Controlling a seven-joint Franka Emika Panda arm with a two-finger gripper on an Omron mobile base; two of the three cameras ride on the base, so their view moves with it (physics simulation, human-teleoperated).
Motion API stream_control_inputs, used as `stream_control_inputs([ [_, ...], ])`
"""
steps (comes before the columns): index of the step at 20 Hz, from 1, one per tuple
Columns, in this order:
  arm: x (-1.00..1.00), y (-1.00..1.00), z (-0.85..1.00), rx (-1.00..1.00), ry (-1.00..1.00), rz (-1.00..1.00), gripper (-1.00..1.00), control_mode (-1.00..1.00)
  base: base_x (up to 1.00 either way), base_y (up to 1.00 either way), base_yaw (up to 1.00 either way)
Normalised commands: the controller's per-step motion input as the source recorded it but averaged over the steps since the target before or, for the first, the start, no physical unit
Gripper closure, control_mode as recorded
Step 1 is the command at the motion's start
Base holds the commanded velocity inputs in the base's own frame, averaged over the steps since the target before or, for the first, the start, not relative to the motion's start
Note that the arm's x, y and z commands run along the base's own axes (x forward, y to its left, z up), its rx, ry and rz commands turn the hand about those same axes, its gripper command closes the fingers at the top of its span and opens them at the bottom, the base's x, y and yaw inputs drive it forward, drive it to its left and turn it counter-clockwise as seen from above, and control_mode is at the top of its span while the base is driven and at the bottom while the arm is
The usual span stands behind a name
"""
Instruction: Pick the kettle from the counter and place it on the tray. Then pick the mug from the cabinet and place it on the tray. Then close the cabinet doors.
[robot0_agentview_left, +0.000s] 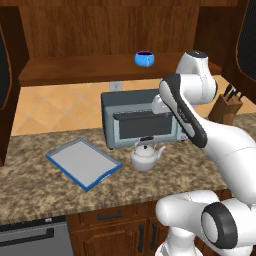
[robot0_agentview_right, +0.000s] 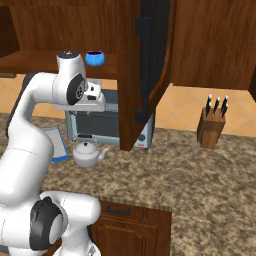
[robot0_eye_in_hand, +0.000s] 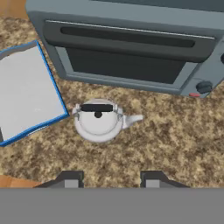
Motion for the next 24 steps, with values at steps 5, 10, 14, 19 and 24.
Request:
stream_control_inputs([
  [5, -0.33, 0.01, -0.12, 0.00, -0.07, 0.00, -1.00, -1.00, 0.00, 0.00, 0.00],
  [10, -0.32, 0.27, -0.36, 0.01, -0.06, -0.24, -1.00, -1.00, 0.00, 0.00, 0.00],
  [14, 0.13, 0.27, -0.35, 0.03, 0.00, -0.37, -1.00, -1.00, 0.00, 0.00, 0.00],
  [19, 0.38, 0.20, -0.38, 0.18, 0.01, -0.33, -1.00, -1.00, 0.00, 0.00, 0.00],
  [24, 0.46, 0.09, -0.37, 0.24, 0.10, -0.30, -1.00, -1.00, 0.00, 0.00, 0.00],
])
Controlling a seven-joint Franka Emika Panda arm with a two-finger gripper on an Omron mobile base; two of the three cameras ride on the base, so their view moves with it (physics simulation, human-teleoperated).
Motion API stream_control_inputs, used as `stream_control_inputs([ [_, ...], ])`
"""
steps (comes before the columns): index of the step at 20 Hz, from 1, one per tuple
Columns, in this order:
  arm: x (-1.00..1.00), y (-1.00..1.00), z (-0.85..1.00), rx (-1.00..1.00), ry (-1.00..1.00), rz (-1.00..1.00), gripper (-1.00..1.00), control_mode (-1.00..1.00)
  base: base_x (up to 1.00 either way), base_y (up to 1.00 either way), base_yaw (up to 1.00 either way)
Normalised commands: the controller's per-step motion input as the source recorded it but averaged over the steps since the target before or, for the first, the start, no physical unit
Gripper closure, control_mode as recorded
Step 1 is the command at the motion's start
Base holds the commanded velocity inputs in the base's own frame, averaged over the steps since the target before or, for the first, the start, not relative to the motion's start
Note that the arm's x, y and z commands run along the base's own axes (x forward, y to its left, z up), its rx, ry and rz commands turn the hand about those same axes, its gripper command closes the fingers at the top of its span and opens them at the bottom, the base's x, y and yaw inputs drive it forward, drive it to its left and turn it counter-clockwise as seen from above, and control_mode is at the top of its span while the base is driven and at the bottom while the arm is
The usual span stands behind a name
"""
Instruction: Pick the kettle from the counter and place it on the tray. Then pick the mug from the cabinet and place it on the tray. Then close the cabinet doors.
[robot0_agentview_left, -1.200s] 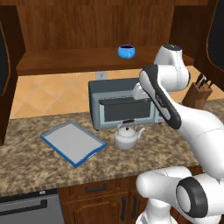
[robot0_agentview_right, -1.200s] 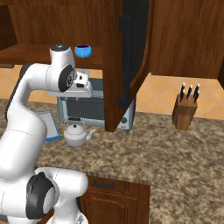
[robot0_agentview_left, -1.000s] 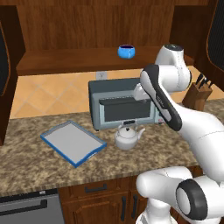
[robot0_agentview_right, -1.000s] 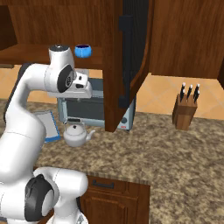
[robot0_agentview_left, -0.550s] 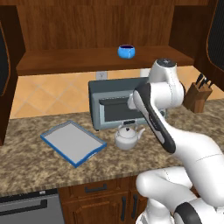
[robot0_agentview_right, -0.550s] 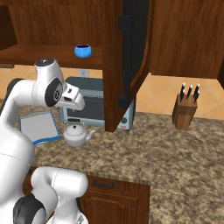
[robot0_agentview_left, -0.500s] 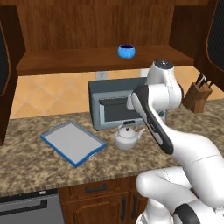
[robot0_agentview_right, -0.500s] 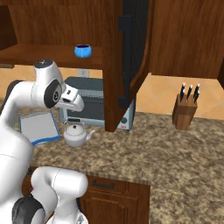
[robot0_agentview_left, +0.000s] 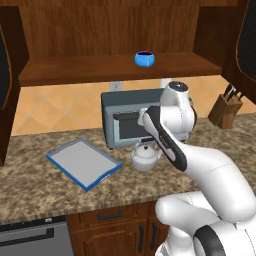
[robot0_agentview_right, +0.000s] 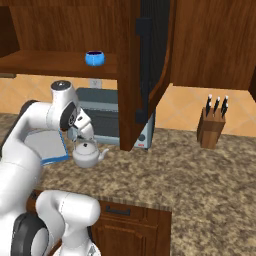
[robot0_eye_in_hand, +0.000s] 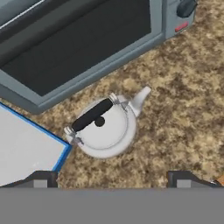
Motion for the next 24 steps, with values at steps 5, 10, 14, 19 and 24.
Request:
stream_control_inputs([
  [5, 0.39, 0.08, -0.39, 0.11, 0.19, -0.27, -1.00, -1.00, 0.00, 0.00, 0.00],
  [10, 0.32, 0.04, -0.28, 0.06, 0.16, -0.17, -1.00, -1.00, 0.00, 0.00, 0.00],
  [14, 0.33, 0.01, -0.25, 0.02, 0.05, -0.08, -1.00, -1.00, 0.00, 0.00, 0.00],
  [19, 0.22, 0.02, -0.32, 0.00, 0.01, -0.09, -1.00, -1.00, 0.00, 0.00, 0.00],
  [24, 0.23, 0.01, -0.18, 0.00, 0.00, -0.06, -1.00, -1.00, 0.00, 0.00, 0.00],
])
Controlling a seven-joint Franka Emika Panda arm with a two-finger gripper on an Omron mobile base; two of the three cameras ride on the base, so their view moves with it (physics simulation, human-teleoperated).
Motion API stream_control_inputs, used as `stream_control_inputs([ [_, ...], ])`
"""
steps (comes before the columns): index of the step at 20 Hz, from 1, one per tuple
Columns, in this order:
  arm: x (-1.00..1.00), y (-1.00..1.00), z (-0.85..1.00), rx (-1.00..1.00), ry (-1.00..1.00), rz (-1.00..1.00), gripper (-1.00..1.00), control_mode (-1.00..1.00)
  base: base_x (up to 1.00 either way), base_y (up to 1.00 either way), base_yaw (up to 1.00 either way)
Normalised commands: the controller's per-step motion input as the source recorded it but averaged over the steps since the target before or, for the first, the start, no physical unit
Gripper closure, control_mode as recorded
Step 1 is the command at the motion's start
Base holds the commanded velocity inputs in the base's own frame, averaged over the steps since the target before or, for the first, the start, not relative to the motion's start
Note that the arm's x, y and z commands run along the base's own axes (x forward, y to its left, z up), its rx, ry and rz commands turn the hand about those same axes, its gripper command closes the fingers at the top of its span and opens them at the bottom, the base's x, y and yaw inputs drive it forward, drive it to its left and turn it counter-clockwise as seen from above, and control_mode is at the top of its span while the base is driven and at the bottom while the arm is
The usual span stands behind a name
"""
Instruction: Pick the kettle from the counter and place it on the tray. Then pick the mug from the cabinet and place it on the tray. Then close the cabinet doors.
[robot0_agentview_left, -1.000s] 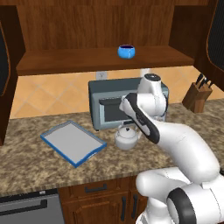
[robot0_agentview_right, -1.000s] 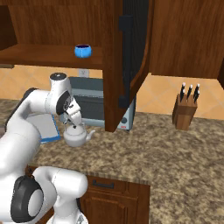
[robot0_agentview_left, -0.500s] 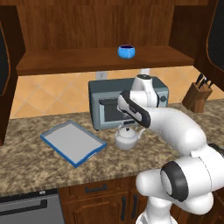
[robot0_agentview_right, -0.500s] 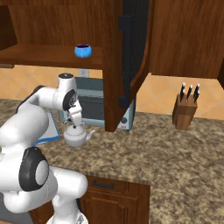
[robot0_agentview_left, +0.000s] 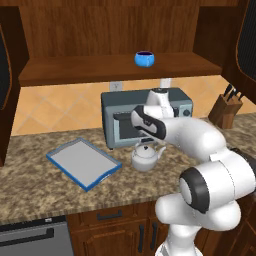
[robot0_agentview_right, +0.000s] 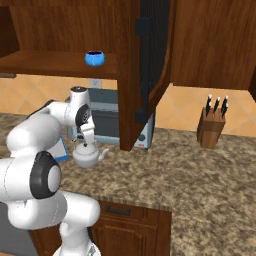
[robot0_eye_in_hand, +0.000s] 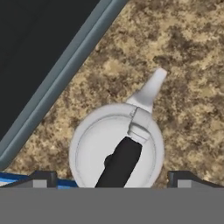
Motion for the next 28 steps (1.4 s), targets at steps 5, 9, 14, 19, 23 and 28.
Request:
stream_control_inputs([
  [5, 0.19, 0.00, -0.17, 0.00, 0.00, -0.02, -1.00, -1.00, 0.00, 0.00, 0.00],
  [9, -0.09, 0.02, -0.26, 0.00, 0.00, 0.00, -1.00, -1.00, 0.00, 0.00, 0.00],
  [14, -0.13, 0.03, -0.23, 0.00, 0.00, 0.00, 1.00, -1.00, 0.00, 0.00, 0.00],
  [19, -0.27, 0.00, -0.12, 0.00, 0.00, 0.00, 1.00, -1.00, 0.00, 0.00, 0.00],
  [23, -0.38, 0.08, 0.00, 0.00, -0.01, 0.00, 1.00, -1.00, 0.00, 0.00, 0.00],
  [28, -0.55, 0.32, 0.49, 0.01, -0.06, 0.00, 1.00, -1.00, 0.00, 0.00, 0.00],
])
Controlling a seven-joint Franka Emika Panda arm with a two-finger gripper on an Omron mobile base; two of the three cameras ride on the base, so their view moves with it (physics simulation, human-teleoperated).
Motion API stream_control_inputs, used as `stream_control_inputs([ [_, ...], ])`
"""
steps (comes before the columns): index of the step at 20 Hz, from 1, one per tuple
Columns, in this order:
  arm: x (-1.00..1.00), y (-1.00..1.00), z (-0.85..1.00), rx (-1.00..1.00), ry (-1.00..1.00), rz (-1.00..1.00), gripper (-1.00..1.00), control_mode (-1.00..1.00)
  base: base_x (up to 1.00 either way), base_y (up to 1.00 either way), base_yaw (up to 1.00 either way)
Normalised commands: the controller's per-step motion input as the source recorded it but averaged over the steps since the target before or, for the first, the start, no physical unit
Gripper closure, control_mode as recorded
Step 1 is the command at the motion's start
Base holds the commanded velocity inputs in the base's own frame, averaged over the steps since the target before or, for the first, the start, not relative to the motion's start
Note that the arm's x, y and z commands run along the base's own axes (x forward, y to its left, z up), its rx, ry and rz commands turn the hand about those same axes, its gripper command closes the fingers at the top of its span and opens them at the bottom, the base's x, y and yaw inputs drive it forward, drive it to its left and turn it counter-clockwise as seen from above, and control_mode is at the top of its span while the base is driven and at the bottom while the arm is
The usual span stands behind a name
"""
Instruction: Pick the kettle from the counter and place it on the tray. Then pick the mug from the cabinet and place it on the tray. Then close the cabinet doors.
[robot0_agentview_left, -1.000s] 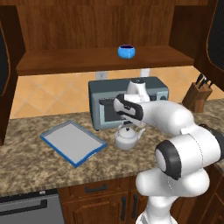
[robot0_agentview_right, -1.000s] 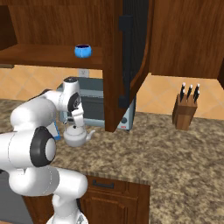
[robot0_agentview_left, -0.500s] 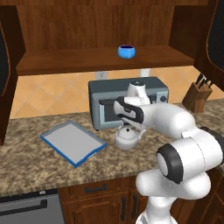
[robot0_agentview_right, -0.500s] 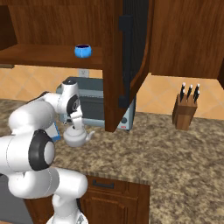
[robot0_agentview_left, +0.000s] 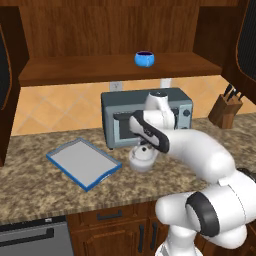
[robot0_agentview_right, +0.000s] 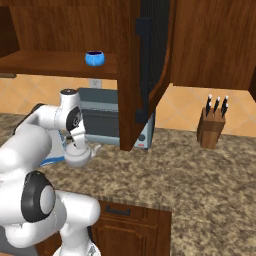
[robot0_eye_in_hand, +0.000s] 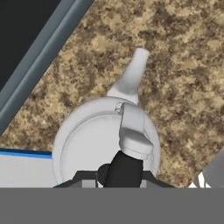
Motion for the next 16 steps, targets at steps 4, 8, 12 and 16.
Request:
stream_control_inputs([
  [4, -0.25, 0.55, 0.53, 0.05, -0.01, 0.00, 1.00, -1.00, 0.00, 0.00, 0.00],
  [8, -0.06, 0.84, 0.14, 0.04, -0.10, 0.00, 1.00, -1.00, 0.00, 0.00, 0.00],
  [12, 0.10, 0.88, 0.04, 0.01, -0.07, 0.00, 1.00, -1.00, 0.00, 0.00, 0.00],
  [16, 0.35, 0.79, 0.03, 0.02, -0.06, 0.00, 1.00, -1.00, 0.00, 0.00, 0.00],
])
